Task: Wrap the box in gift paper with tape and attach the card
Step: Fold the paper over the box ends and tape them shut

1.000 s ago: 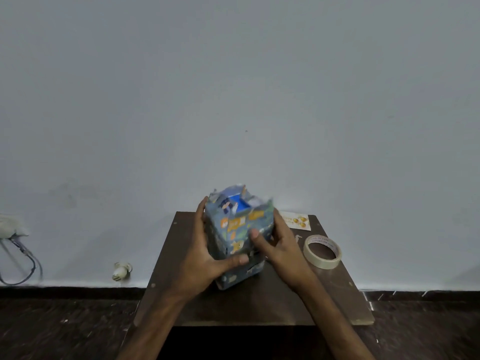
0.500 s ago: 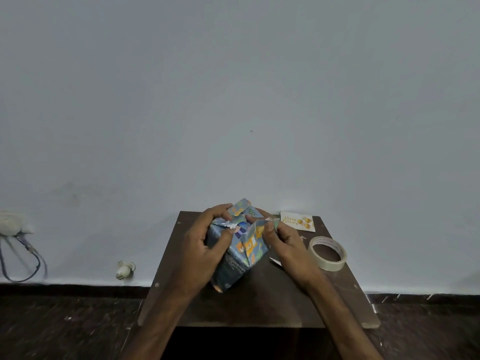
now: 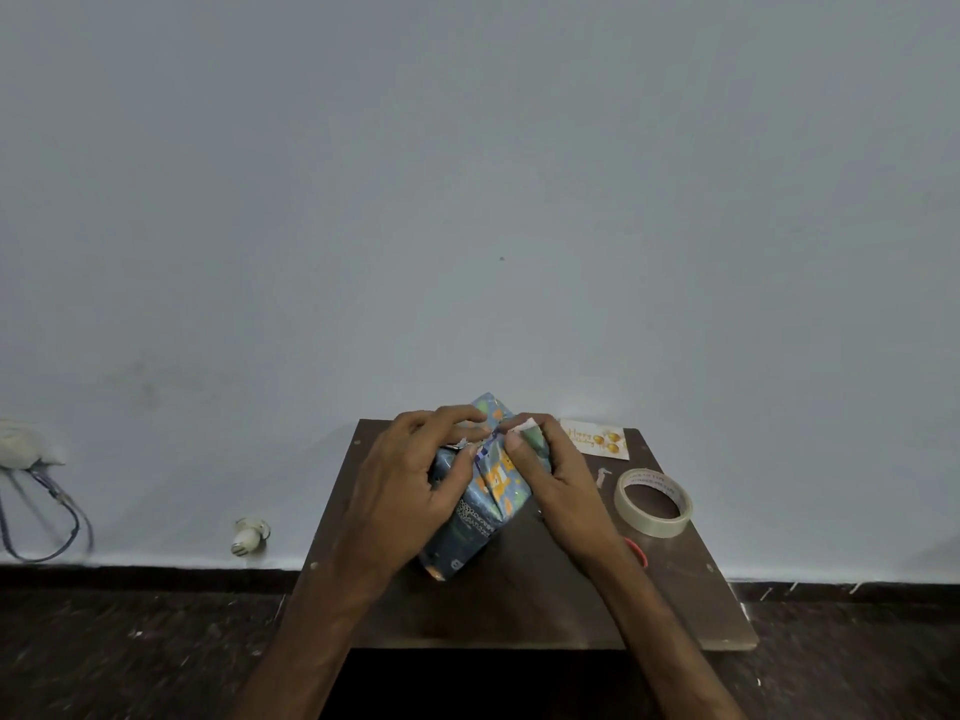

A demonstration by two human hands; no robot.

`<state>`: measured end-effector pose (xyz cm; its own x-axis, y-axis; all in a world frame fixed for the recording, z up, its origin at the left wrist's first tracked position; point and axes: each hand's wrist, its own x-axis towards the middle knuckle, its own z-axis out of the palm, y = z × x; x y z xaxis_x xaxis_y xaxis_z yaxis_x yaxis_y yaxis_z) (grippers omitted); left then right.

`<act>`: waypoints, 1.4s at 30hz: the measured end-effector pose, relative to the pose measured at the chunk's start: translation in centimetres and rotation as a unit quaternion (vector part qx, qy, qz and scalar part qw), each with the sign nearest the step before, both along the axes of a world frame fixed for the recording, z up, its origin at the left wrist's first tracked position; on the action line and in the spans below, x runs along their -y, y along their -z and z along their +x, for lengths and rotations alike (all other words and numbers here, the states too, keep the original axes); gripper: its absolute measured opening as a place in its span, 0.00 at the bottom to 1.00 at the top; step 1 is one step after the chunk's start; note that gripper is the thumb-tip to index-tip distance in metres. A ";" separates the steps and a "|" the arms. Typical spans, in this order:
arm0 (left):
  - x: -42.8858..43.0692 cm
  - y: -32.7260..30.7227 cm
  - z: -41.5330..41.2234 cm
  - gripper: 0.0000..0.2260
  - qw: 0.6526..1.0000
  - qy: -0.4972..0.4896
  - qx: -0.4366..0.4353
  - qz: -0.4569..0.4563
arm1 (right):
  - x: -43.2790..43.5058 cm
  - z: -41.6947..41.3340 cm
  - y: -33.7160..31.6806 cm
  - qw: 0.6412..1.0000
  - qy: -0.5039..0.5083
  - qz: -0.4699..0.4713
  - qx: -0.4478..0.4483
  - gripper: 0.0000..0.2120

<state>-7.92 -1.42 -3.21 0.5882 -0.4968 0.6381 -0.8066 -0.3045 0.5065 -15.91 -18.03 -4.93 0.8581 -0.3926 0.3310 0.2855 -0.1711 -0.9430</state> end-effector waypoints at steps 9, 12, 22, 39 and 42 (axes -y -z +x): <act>1.2 0.2 -2.1 0.11 0.993 -0.021 -0.084 -0.083 | 0.2 1.3 -1.5 0.993 0.039 0.082 -0.073 0.16; 1.3 0.3 -1.9 0.11 0.972 -0.004 -0.172 -0.163 | 0.5 0.9 -1.6 0.995 0.054 0.054 -0.071 0.11; 0.7 1.1 0.5 0.21 0.947 0.130 -0.239 -0.169 | 1.2 0.1 -2.9 0.982 0.098 -0.148 -0.058 0.09; 0.3 1.7 2.9 0.13 0.984 0.050 -0.146 -0.092 | 1.8 0.1 -2.7 0.979 0.044 -0.198 -0.025 0.08; 0.2 1.2 2.3 0.17 0.991 0.074 -0.100 -0.054 | 2.0 0.0 -2.4 0.979 0.050 -0.197 -0.020 0.07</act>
